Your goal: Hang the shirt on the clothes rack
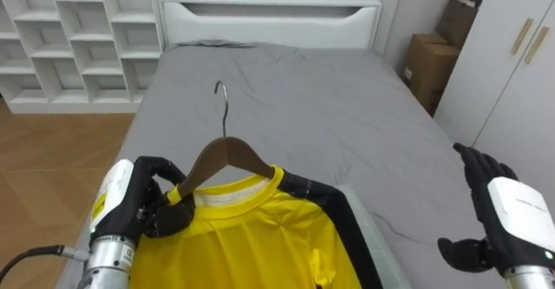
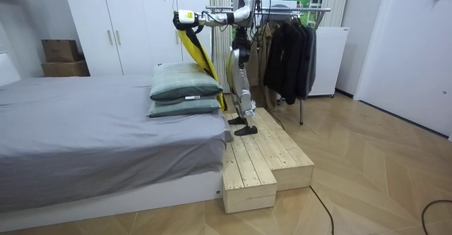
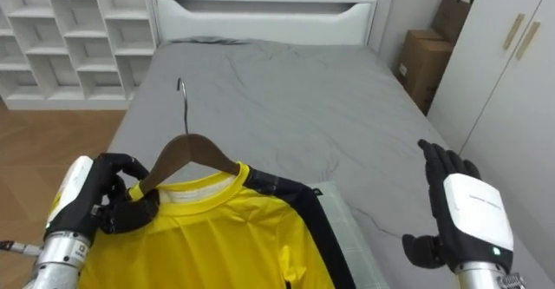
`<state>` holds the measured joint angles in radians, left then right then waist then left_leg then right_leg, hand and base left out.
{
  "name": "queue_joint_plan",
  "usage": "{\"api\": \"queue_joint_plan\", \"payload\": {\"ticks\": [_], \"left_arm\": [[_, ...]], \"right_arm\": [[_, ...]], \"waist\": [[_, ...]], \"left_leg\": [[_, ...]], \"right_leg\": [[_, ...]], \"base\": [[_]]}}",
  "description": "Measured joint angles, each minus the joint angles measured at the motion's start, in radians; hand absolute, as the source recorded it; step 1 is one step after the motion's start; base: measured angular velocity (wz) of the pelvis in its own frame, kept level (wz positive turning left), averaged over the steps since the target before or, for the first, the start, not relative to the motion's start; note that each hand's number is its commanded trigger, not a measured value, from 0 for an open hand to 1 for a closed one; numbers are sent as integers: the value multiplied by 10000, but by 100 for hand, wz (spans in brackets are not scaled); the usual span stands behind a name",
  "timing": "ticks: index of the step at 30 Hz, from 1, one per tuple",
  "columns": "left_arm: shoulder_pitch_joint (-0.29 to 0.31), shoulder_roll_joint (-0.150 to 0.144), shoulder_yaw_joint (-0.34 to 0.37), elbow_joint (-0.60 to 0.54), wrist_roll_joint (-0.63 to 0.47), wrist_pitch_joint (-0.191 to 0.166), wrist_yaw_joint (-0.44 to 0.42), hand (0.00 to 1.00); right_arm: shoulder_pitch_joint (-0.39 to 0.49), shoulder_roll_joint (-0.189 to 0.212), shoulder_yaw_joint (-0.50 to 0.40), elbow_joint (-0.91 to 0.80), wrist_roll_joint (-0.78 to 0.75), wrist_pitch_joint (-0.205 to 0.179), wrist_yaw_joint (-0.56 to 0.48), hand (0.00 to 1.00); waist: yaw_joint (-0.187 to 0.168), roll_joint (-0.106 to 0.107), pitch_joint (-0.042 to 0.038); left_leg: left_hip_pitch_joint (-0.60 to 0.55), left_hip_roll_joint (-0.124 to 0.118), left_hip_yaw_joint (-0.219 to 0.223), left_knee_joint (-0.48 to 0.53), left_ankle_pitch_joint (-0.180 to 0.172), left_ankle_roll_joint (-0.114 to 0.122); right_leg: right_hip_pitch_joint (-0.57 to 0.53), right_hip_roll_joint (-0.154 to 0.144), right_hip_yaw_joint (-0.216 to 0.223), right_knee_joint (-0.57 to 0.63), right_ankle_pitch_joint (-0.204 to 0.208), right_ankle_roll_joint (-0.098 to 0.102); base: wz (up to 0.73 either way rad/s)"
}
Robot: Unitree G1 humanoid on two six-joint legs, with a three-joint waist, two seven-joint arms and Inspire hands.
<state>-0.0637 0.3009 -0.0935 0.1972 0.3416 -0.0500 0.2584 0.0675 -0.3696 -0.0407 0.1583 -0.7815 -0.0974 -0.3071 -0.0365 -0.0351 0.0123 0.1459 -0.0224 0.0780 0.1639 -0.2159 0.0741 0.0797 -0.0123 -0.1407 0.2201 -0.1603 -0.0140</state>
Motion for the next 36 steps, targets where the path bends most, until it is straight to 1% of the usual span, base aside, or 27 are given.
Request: {"api": "queue_joint_plan", "payload": {"ticks": [3, 4, 6, 8, 12, 15, 20, 21, 23, 26, 30, 33, 36], "left_arm": [[0, 0, -3, -285, -2, -29, -61, 100], [0, 0, -5, -406, 2, -32, -81, 100], [0, 1, -8, -560, 10, -47, -132, 100], [0, 1, -9, -575, 22, -156, -193, 100], [0, 0, -36, -577, 52, -191, -357, 100], [0, -1, -59, -577, 49, -234, -365, 100], [-2, -2, -77, -584, 232, -294, -370, 100], [-2, -12, -91, -622, 321, -336, -370, 100], [-1, -40, -100, -786, 568, -365, -371, 100], [-1, -52, -103, -1136, 776, -448, -371, 100], [-4, -53, -287, -1806, 840, -457, -487, 100], [-4, -52, -436, -2193, 854, -549, -566, 100], [-3, -51, -542, -2400, 850, -638, -569, 100]], "right_arm": [[-158, -61, 157, -294, -91, -14, 50, 0], [-195, -140, 237, -360, -78, -58, 82, 0], [-228, -176, 240, -414, -70, -127, 230, 0], [-330, -177, 306, -418, -72, -137, 353, 0], [-430, -177, 341, -417, -63, -139, 549, 0], [-504, -197, 564, -416, -62, -151, 665, 0], [-649, -196, 972, -411, -55, -245, 1032, 0], [-664, -193, 997, -411, -72, -331, 1048, 0], [-664, -189, 998, -411, -92, -407, 1051, 0], [-665, -187, 998, -412, -110, -431, 1095, 0], [-665, -179, 1099, -413, -145, -440, 1149, 0], [-669, -179, 1205, -424, -140, -445, 1148, 0], [-740, -174, 1469, -422, -134, -463, 1147, 0]], "waist": [[58, -7, -3], [82, -9, -1], [102, -12, -3], [122, -14, -5], [161, -17, -7], [168, -21, -10], [185, -24, -8], [186, -30, -5], [203, -58, 0], [210, -112, -24], [339, -106, -25], [428, -62, -24], [462, 41, -11]], "left_leg": [[-16, -1, -1, -4, 0, 0], [-15, -1, 1, -3, 0, 0], [-10, -1, 2, 2, 0, 0], [8, -1, 4, 7, 0, 0], [51, -1, 13, 12, 0, 0], [59, -1, 21, 39, 1, 0], [38, 0, -10, 40, 2, 0], [20, 0, -22, 41, 2, 0], [-12, -3, -72, 39, 2, 0], [-95, -21, -161, 40, 2, 0], [-138, -27, -233, 59, 2, 0], [-146, -26, -275, 67, 2, 0], [-155, -32, -308, 93, 2, 0]], "right_leg": [[-17, 5, -5, 0, 0, 0], [-16, 4, -3, 0, 0, 0], [-8, 1, -5, 1, 1, 0], [12, -4, -8, 2, 1, 0], [67, -7, -12, -5, 1, 0], [89, -10, -8, -12, 1, 0], [72, -33, -10, -14, 0, 1], [61, -36, -18, -20, 0, 1], [49, -34, -59, -38, 0, 1], [63, -26, -129, -167, 3, 4], [52, -30, -210, -179, 16, 16], [67, -40, -280, -179, 20, 15], [82, -49, -309, -180, 20, 16]], "base": [[0], [0], [0], [0], [0], [0], [0], [4], [7], [8], [4], [4], [3]]}}
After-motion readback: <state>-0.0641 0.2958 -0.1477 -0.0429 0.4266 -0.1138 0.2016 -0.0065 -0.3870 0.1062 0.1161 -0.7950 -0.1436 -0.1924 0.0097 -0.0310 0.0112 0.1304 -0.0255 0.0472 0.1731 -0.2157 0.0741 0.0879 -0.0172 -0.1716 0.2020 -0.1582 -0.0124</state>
